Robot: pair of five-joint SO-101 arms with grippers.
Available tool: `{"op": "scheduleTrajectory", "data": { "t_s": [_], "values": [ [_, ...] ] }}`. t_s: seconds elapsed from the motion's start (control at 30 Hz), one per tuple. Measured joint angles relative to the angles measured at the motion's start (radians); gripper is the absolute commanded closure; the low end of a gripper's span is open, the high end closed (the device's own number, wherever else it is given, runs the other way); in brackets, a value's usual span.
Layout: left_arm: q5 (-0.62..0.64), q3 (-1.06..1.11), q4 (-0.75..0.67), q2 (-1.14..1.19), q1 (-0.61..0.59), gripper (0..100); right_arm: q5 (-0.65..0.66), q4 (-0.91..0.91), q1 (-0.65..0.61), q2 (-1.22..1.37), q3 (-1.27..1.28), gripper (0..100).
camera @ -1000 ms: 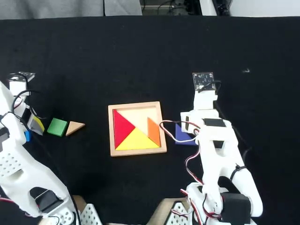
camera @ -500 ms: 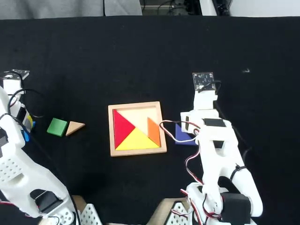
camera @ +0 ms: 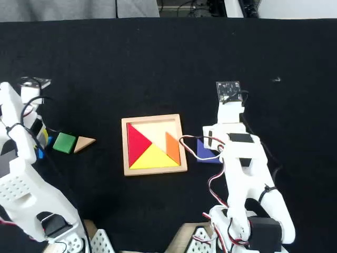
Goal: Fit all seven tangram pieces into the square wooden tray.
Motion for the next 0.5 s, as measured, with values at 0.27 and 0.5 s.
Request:
{"op": "scheduleTrajectory", "data": {
  "t_s": [0.27,0.5],
  "values": [
    [0.006,-0.012,0.071,-0.118,0.057,96,0.0,0.0,0.0,0.0,0.0,98.5],
    [-0.072,-0.092,0.218,-0.391,0.4,96,0.0,0.0,0.029,0.0,0.0,98.6]
  ]
}}
